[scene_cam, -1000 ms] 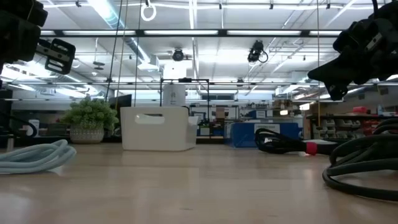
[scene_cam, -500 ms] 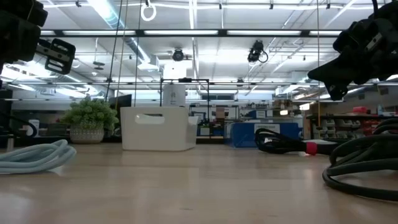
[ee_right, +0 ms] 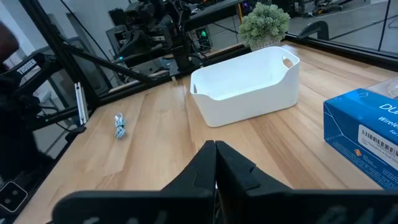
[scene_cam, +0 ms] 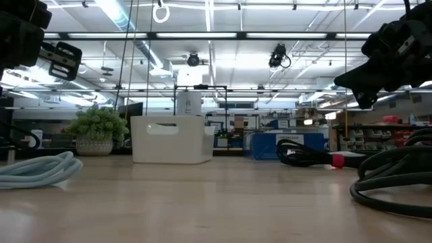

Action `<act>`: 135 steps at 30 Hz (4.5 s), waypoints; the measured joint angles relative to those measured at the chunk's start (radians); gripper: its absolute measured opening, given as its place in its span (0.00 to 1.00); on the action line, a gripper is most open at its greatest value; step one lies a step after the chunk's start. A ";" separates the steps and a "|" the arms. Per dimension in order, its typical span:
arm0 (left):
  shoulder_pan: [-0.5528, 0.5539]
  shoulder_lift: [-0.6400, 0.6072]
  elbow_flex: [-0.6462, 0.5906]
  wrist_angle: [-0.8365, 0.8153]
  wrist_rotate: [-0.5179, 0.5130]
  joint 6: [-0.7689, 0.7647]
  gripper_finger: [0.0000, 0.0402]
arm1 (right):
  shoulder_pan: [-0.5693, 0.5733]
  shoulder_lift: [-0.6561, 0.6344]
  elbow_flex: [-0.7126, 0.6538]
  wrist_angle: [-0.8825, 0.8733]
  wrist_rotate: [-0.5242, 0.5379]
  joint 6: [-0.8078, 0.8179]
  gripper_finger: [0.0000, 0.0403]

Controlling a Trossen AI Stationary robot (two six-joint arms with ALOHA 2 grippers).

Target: Pick and place USB-C Cables

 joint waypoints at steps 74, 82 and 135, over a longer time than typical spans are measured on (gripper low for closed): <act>0.000 0.002 0.000 0.000 -0.072 0.001 0.03 | -0.050 0.732 0.522 0.479 0.042 0.235 0.03; 0.000 0.002 0.000 0.000 -0.091 0.001 0.03 | -0.050 0.939 0.546 0.592 0.055 0.332 0.03; 0.000 0.002 0.000 -0.004 -0.173 0.053 0.03 | 0.055 1.331 0.925 -0.660 -0.038 -0.111 0.56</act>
